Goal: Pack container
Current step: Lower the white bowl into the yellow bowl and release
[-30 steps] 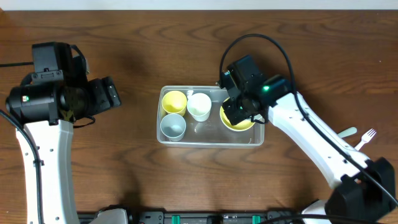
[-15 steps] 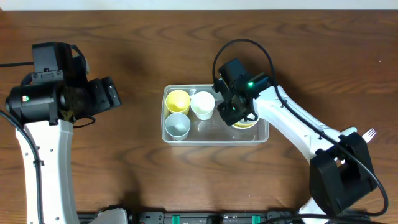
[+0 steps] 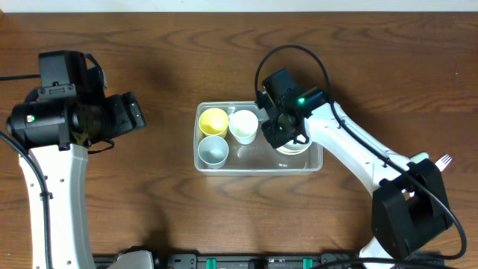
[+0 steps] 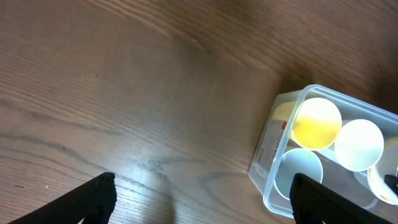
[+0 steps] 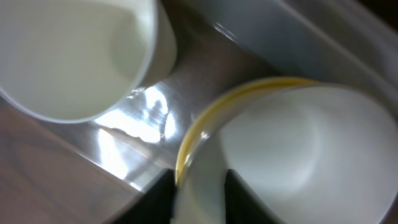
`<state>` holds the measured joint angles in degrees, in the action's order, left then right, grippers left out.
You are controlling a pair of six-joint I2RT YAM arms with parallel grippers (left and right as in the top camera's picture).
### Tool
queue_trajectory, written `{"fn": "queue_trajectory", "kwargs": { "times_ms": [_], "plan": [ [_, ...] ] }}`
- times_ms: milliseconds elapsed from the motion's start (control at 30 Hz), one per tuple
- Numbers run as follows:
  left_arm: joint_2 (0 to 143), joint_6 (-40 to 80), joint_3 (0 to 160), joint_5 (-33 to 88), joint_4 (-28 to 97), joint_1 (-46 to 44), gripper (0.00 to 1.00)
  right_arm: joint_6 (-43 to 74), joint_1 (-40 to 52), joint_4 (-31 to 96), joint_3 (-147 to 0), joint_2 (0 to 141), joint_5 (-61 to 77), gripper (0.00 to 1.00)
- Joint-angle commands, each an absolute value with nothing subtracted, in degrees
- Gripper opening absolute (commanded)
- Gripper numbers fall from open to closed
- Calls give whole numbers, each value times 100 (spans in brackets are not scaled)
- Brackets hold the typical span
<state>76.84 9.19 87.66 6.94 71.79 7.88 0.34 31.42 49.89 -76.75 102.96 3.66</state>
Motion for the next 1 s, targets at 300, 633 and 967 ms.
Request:
{"fn": "queue_trajectory", "kwargs": {
  "times_ms": [300,633,967],
  "plan": [
    [7717,972,8759,687,7199,819,89,12,3153,5081,-7889,10298,301,1],
    [7717,969,8759,687,7201,819,89,12,3153,5341,-7889,10304,-222,4],
    [7717,972,8759,687,7201,819,89,10,3151,5339,-7887,10304,-239,43]
  ]
}}
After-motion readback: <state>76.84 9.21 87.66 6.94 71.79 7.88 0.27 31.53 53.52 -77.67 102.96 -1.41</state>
